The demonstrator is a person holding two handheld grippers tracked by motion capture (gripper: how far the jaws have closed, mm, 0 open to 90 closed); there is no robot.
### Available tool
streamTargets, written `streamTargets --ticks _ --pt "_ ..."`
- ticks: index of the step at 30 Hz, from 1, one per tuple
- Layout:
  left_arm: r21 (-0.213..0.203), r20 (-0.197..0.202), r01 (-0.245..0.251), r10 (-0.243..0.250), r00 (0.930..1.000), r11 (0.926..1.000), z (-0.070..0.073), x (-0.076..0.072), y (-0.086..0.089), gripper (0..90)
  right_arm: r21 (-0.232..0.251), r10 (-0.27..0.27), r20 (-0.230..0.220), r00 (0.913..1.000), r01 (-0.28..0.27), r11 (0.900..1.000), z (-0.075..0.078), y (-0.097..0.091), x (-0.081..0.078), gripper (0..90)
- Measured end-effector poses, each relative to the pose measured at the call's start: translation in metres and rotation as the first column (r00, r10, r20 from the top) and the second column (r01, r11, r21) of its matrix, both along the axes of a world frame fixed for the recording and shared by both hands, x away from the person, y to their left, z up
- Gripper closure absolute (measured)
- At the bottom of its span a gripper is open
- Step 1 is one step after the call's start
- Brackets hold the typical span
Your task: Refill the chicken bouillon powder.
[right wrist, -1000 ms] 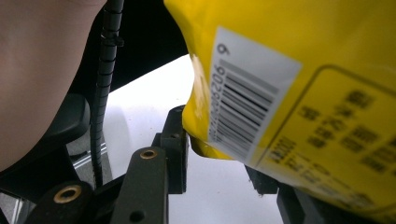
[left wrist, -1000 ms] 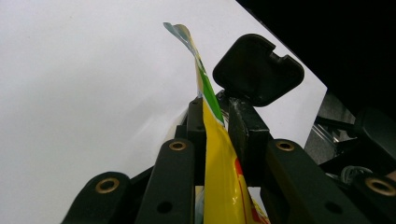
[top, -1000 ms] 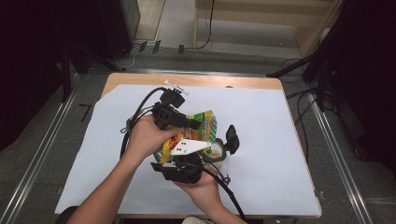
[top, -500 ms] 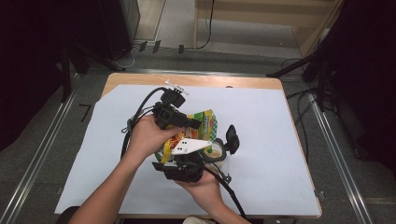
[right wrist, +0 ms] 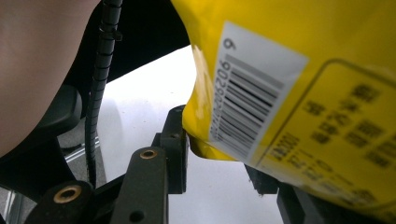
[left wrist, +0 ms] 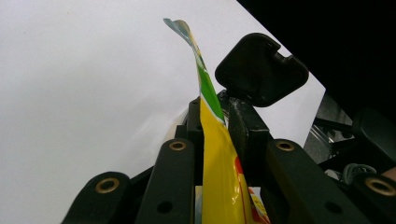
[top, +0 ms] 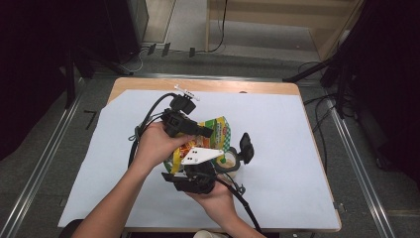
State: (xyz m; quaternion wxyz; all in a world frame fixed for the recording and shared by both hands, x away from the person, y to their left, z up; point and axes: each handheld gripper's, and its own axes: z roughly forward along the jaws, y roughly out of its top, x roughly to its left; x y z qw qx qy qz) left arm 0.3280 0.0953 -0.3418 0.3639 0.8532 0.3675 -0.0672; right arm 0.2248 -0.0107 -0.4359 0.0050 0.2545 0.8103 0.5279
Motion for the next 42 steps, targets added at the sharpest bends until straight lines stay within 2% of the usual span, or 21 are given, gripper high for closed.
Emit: streamTargets --ticks 42 --pt "0.003 -0.010 0.000 0.000 1.0000 1.0000 -0.0021 0.0004 -0.0004 79.4 -0.009 0.000 0.017 0.9998 0.000 1.0000 -0.0009 0.0003 -0.0022 65.1"
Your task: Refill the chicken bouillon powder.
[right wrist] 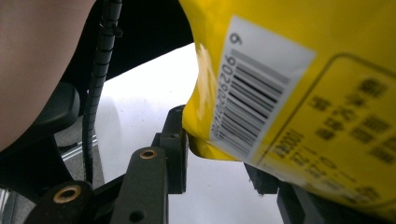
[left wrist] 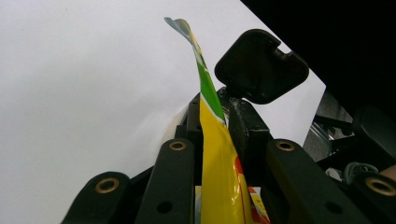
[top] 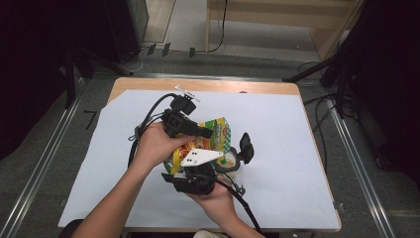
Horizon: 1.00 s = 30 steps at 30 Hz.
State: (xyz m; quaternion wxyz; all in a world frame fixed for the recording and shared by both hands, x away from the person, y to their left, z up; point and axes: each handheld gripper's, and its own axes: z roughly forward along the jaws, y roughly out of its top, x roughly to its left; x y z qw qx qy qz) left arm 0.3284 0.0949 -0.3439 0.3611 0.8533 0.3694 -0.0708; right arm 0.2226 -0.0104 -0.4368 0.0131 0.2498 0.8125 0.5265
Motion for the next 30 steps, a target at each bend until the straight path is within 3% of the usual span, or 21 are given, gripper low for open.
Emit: streamTargets --ticks 30 --pt "0.014 -0.023 0.020 -0.019 0.9995 0.9997 0.0006 -0.0002 -0.0052 78.3 0.008 -0.005 -0.017 0.9998 0.005 1.0000 0.0018 -0.0023 -0.0029 64.9"
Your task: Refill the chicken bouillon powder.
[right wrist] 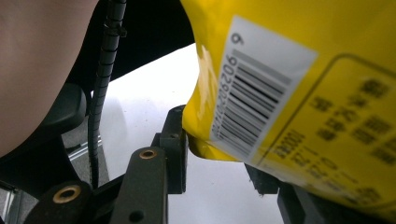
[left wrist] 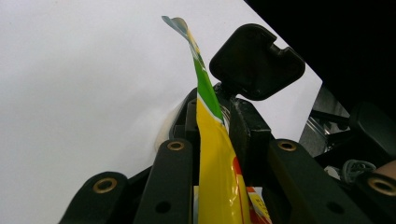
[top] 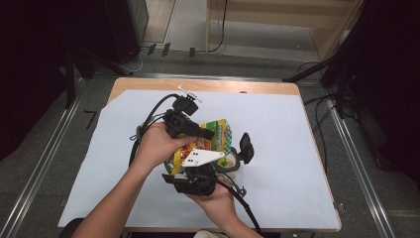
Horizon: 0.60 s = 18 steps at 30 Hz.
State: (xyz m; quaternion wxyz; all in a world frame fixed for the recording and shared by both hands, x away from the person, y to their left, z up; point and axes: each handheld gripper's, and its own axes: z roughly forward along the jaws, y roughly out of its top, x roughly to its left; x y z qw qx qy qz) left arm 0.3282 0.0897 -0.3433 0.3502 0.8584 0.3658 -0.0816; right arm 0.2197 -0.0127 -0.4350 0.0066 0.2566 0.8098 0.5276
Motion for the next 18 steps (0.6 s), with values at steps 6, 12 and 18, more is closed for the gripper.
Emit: streamTargets --ticks 6,12,18 --pt "-0.001 -0.007 0.006 -0.006 1.0000 1.0000 -0.0018 0.0018 -0.0013 78.2 -0.009 -0.003 0.005 1.0000 0.003 1.0000 -0.0010 -0.0012 0.0008 64.9" --pt "0.004 0.006 0.006 -0.006 1.0000 1.0000 -0.0001 0.0001 -0.0020 78.1 -0.006 -0.003 0.006 1.0000 0.003 1.0000 -0.0005 -0.0016 0.0004 64.9" --pt "0.004 0.004 0.005 -0.005 1.0000 1.0000 -0.0003 -0.0003 -0.0029 78.1 -0.016 -0.002 0.010 0.9999 0.003 0.9999 -0.0007 -0.0016 0.0007 64.9"
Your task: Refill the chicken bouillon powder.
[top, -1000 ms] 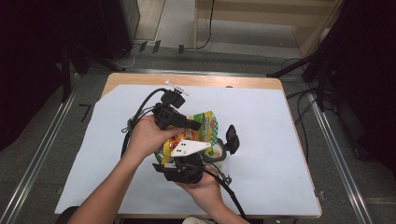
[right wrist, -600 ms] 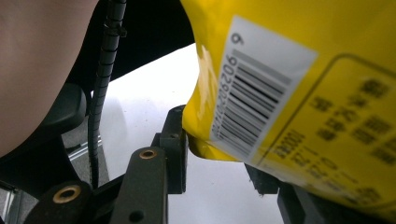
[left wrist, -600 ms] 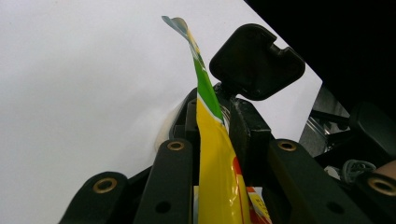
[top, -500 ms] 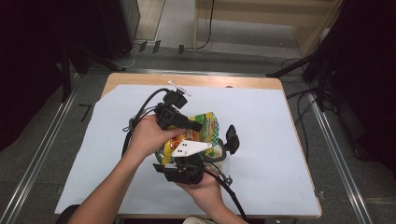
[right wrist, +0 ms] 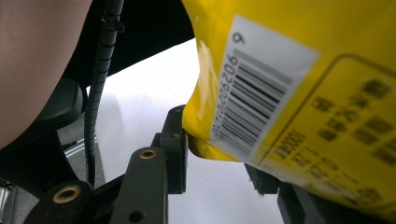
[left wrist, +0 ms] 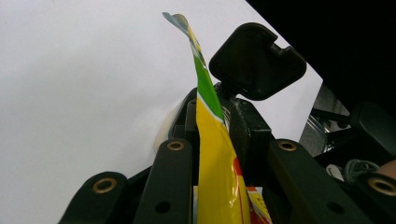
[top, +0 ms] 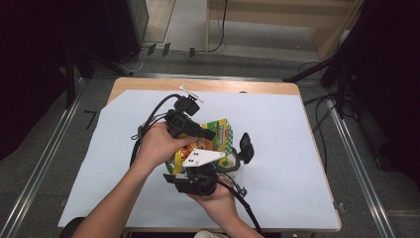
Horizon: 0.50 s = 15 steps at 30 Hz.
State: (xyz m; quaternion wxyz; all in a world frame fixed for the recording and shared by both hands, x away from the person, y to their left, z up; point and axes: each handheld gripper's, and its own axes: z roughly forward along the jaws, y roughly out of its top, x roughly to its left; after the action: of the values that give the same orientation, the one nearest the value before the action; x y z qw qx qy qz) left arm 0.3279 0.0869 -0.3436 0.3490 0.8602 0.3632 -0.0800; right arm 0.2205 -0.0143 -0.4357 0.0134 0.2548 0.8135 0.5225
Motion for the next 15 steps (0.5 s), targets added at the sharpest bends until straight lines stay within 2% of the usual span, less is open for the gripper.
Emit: streamTargets --ticks 5,9,15 --pt "0.008 -0.005 0.006 -0.006 1.0000 1.0000 -0.0006 0.0004 -0.0004 77.9 0.010 0.001 0.000 1.0000 -0.001 1.0000 0.0008 0.0000 -0.0013 64.9" --pt "0.006 -0.018 0.002 -0.002 0.9998 1.0000 -0.0030 0.0021 -0.0001 77.9 -0.001 0.001 -0.010 0.9999 -0.001 1.0000 -0.0007 0.0004 -0.0005 64.9" --pt "0.011 -0.025 0.003 -0.003 0.9997 0.9999 -0.0054 0.0038 -0.0001 77.9 -0.007 -0.001 -0.003 1.0000 0.001 1.0000 -0.0018 0.0004 0.0001 65.0"
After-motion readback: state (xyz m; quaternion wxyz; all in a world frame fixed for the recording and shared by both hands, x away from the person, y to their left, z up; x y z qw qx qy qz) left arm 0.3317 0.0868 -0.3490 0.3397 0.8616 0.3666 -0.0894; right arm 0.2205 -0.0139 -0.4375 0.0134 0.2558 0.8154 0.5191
